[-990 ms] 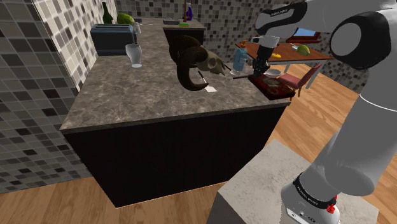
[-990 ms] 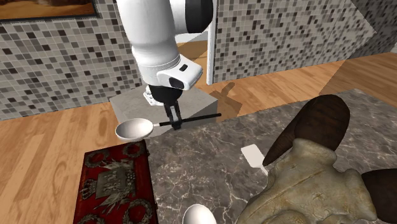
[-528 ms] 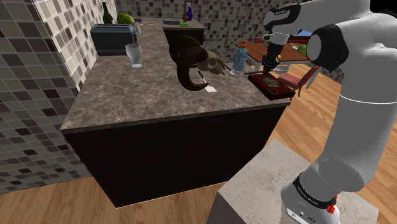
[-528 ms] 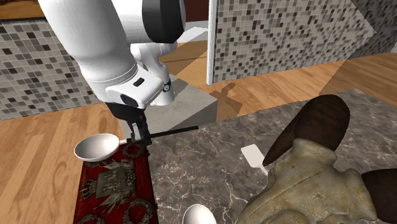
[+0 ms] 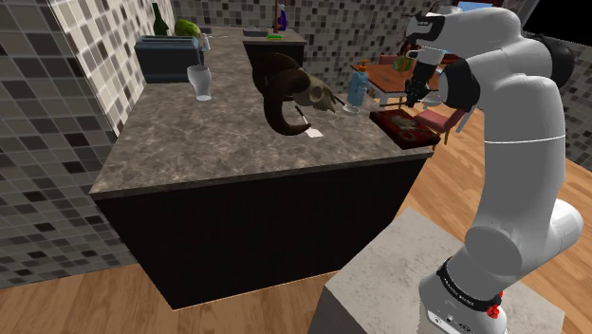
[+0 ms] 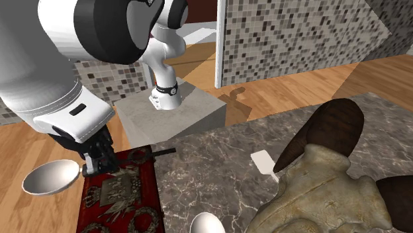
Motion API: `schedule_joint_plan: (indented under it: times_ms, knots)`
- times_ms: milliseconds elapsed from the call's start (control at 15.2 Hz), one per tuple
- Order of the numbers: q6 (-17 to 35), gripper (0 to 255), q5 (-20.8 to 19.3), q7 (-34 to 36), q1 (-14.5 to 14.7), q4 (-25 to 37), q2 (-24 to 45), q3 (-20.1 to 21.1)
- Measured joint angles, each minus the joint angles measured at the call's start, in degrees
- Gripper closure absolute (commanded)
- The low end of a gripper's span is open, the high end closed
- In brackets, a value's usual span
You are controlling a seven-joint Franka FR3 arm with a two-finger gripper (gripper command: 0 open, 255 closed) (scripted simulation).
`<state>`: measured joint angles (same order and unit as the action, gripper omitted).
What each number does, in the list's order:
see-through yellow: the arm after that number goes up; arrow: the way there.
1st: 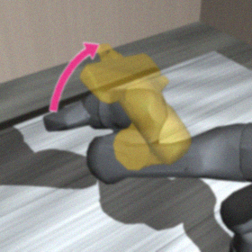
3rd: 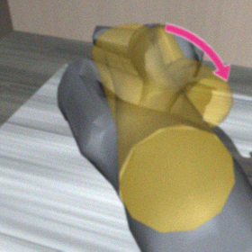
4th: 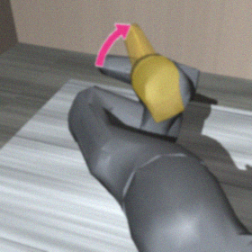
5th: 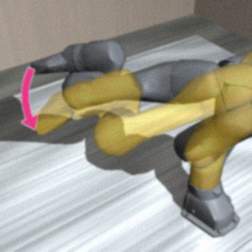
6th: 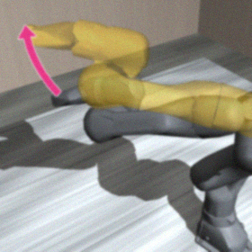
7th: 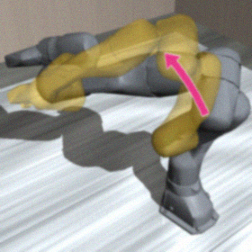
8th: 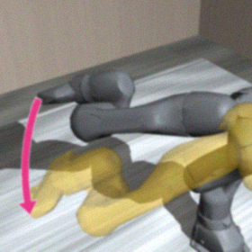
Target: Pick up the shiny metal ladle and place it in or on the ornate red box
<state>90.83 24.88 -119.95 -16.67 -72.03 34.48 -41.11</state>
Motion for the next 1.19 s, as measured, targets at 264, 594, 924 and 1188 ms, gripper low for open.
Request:
schedule_joint_plan:
  times_ms: [264, 594, 924, 1188]
  knots:
    - [2.07, 255, 0.61, -0.66, -0.22, -1.22, 1.13, 0.36]
    - [5.54, 255, 1.04, -1.41, 0.41, -4.57, 1.57, 0.59]
    - [8.40, 255, 1.74, -1.98, 0.61, -6.67, 2.64, 1.04]
    - [8.80, 255, 1.75, -2.11, 0.70, -7.14, 2.57, 1.02]
